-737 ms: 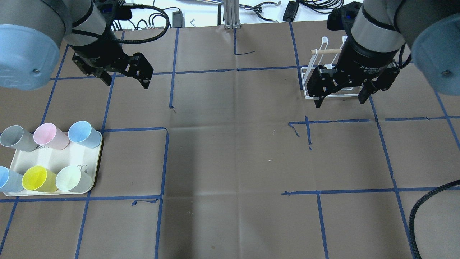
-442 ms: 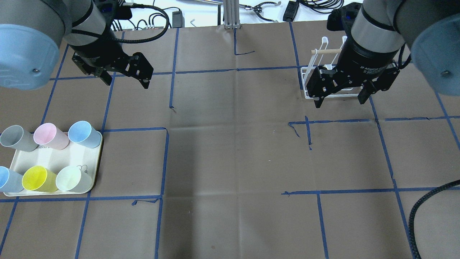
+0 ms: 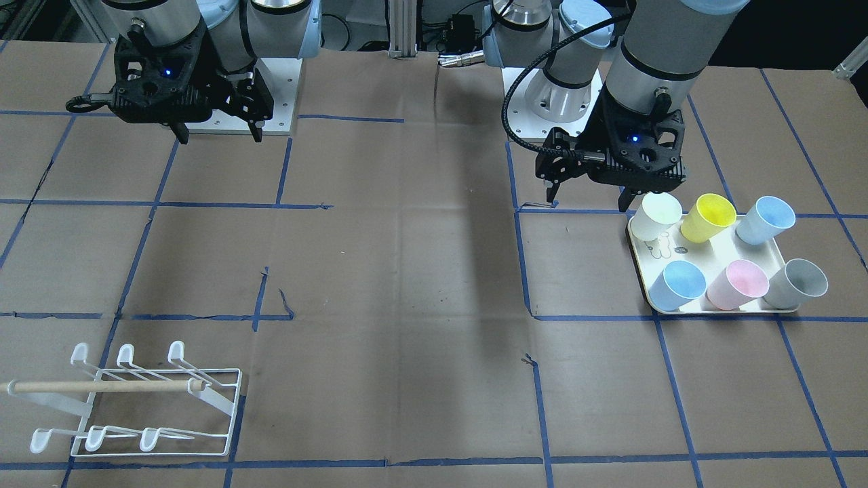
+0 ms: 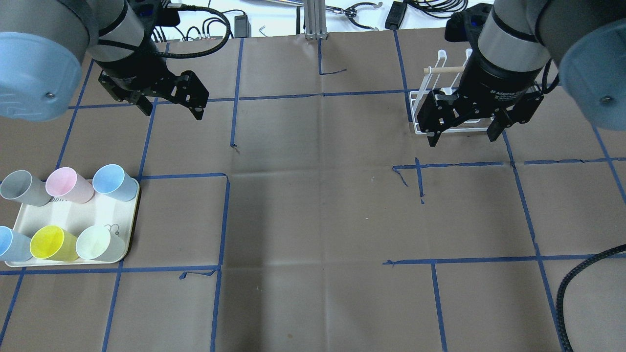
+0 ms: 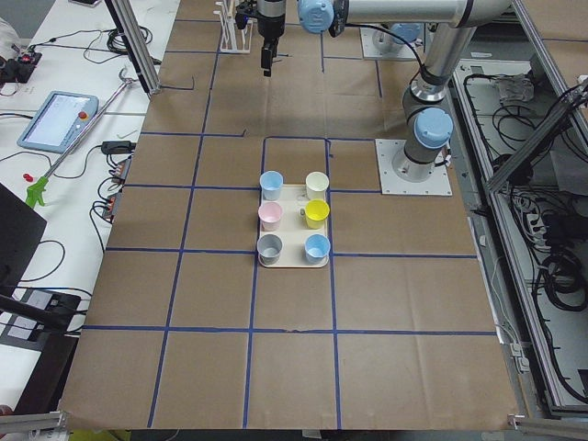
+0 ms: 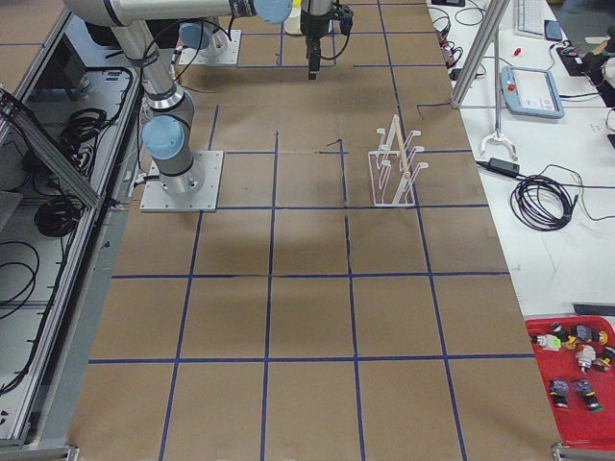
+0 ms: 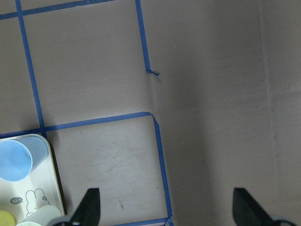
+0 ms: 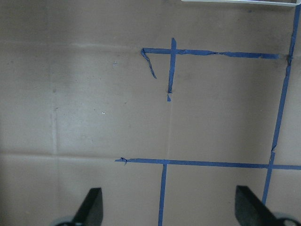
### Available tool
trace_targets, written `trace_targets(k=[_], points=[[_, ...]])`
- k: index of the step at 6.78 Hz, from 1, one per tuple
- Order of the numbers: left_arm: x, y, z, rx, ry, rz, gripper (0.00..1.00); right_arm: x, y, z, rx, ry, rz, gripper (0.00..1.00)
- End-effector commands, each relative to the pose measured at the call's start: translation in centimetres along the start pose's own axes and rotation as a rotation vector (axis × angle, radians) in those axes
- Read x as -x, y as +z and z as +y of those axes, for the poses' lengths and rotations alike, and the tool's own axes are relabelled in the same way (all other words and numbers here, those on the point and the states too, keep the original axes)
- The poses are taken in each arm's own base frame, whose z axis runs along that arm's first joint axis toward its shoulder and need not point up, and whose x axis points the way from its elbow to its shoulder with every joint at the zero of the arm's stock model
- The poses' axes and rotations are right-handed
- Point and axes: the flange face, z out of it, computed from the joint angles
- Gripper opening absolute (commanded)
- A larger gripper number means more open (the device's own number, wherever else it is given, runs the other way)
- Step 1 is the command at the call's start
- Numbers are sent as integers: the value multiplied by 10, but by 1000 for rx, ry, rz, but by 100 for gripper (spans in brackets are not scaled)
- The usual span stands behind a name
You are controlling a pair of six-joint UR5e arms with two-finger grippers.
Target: Transfer IKEA cup to right arm and place on rack
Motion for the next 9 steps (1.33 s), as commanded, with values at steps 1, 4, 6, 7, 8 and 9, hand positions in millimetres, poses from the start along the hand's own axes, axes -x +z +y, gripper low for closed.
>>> trace_targets(k=[1, 4, 6, 7, 8, 9], points=[[0, 0, 0, 0, 0, 0, 100, 0, 0, 0, 0, 1, 2, 100], [5, 2, 1, 3, -9, 4, 100, 0, 0, 0, 0, 0, 0, 100], [25, 6, 3, 2, -5, -4, 100, 0, 2, 0, 4, 0, -2, 100], [77, 17, 6, 20, -9, 0, 100, 0, 2, -1, 4, 0, -2, 100], [137, 28, 15, 36, -8, 9, 100, 1, 2, -1, 4, -2, -2, 100], [169, 38, 26, 57, -11, 17, 99, 0, 1, -1, 3, -2, -2, 100]])
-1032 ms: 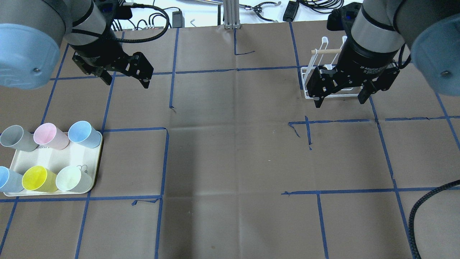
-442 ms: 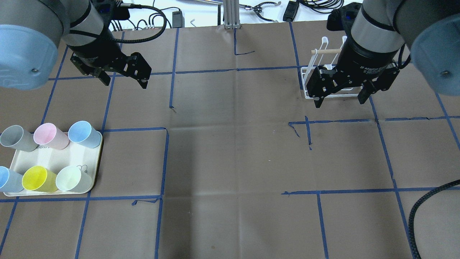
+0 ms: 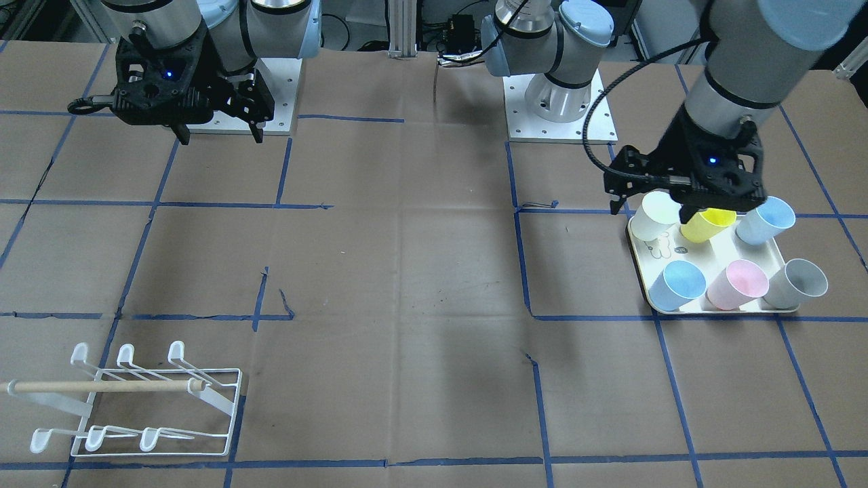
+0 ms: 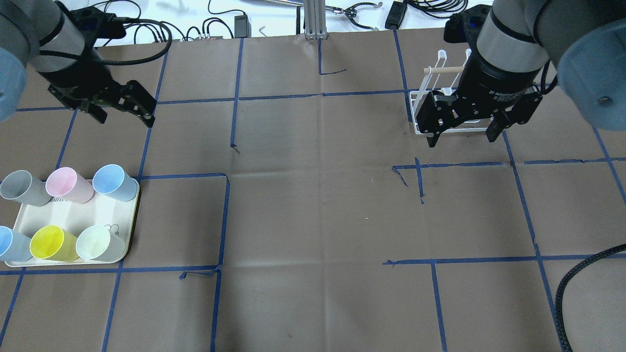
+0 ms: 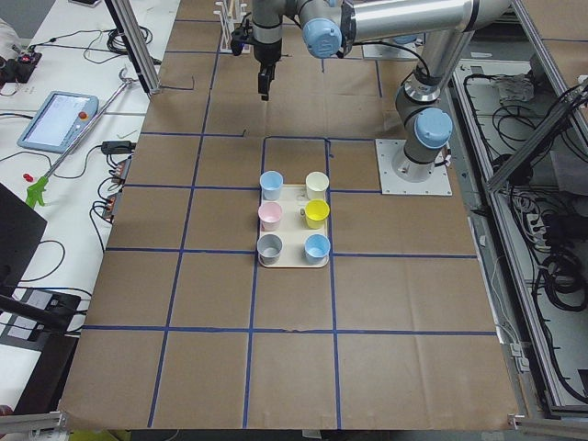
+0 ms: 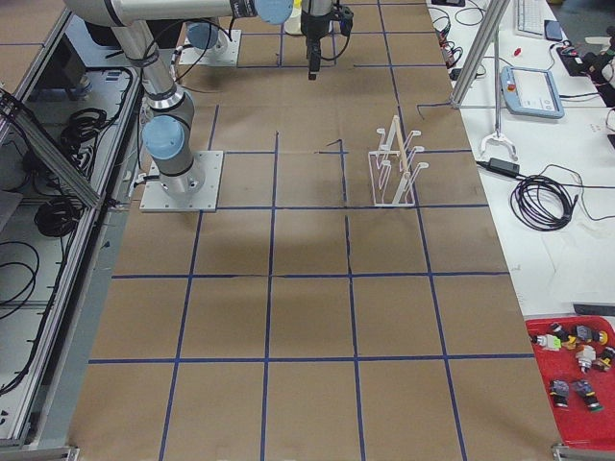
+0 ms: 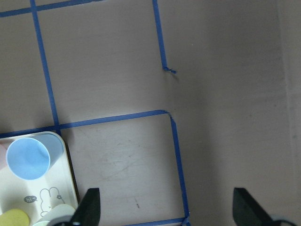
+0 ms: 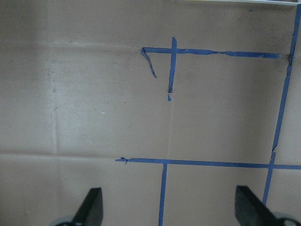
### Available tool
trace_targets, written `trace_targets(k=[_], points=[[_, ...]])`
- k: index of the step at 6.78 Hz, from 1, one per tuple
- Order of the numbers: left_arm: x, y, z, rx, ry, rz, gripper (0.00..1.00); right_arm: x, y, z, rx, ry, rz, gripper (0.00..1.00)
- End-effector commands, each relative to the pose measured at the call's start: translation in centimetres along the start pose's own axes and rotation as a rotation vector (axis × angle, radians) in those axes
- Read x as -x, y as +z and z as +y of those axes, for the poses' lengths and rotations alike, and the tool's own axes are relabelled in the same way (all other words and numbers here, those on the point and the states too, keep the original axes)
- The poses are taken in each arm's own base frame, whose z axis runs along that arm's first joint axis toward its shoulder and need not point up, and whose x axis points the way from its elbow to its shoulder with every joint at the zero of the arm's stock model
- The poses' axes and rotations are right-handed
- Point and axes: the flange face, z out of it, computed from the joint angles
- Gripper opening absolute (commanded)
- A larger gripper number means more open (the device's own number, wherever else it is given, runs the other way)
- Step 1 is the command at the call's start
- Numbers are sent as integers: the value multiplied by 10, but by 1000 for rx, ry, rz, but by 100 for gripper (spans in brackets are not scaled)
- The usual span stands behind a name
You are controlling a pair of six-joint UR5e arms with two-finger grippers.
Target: Transfer IKEA cup to right arm and place on rack
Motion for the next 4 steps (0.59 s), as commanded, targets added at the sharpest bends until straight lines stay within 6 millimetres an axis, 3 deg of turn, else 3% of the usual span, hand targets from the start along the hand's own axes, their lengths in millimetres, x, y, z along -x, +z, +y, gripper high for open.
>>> trace_targets(k=[1, 3, 4], points=[[57, 20, 18, 37, 1, 15, 99, 0, 0, 0, -1, -1, 1, 100], [79, 46, 27, 44, -16, 24, 97, 0, 0, 0, 1, -1, 1, 100], [90, 69, 33, 30, -15, 14, 98, 0, 0, 0, 1, -1, 1, 100]])
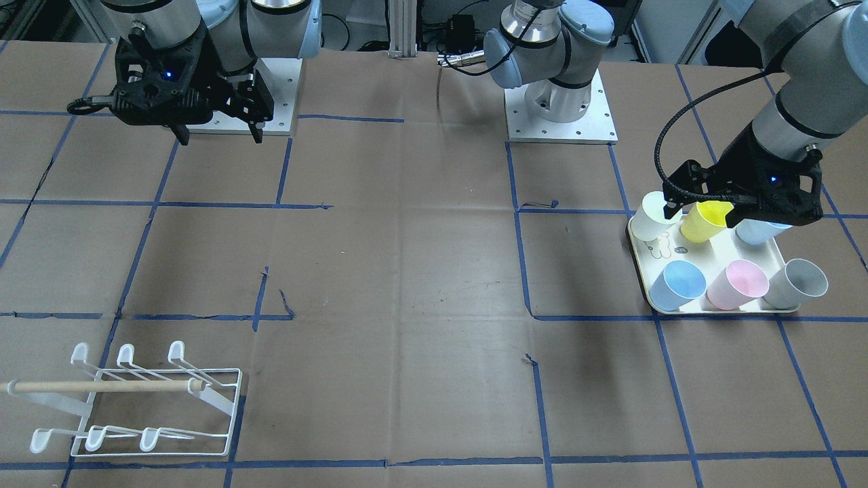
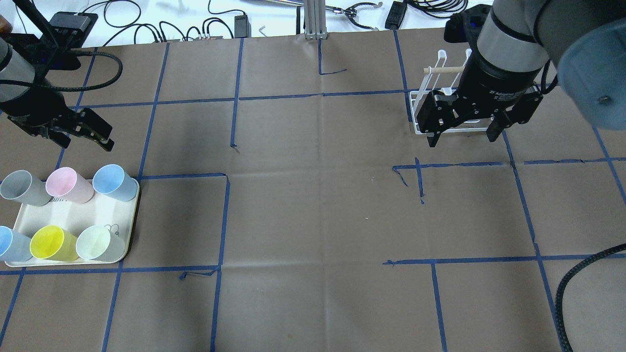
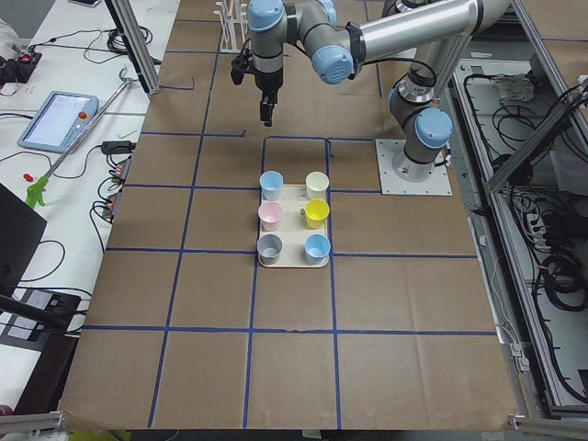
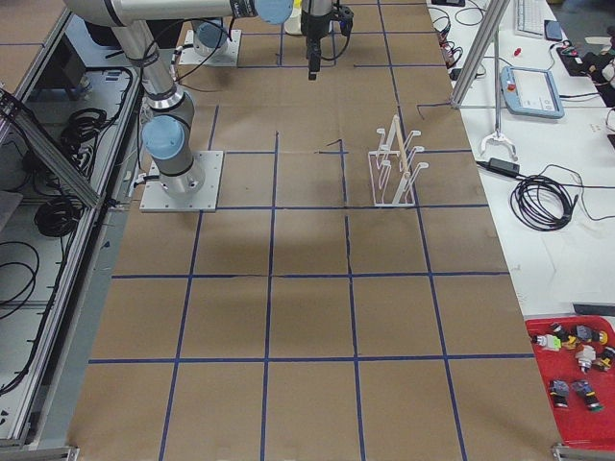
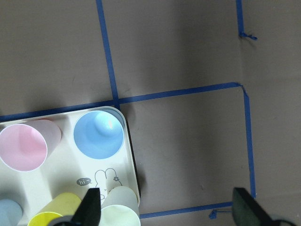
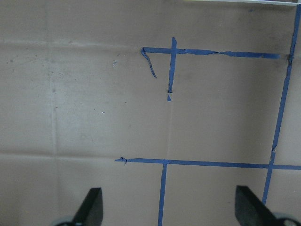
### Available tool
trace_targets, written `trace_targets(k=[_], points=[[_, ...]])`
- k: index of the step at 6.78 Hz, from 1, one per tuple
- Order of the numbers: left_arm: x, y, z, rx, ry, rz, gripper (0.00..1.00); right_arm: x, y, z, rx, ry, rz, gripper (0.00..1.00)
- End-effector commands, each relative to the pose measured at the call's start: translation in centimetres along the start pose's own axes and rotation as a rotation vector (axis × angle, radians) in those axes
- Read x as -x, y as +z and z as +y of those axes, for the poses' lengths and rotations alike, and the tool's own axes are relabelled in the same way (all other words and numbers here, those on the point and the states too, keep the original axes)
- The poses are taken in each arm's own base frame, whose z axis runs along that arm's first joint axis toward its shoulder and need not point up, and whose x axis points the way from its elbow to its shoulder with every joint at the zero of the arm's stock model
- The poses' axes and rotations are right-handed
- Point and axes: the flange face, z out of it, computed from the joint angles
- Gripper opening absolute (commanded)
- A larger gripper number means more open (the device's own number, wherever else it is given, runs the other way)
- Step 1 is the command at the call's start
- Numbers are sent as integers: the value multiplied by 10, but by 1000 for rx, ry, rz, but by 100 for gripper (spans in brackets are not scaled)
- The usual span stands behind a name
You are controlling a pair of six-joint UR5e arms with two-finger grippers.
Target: Transfer IKEA cup to right arm and place on rack
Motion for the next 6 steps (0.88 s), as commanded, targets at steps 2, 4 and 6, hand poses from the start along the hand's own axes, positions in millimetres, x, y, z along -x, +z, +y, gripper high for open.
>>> trace_targets(k=[2, 4, 6], points=[[15, 72, 12, -41, -15, -25, 98, 0, 2, 0, 5, 0, -2, 100], [14, 102, 16, -47, -20, -30, 98, 1, 4, 0, 8, 0, -5, 100], [21, 126, 6, -34, -23, -24, 98, 1, 4, 0, 8, 3, -6, 100]])
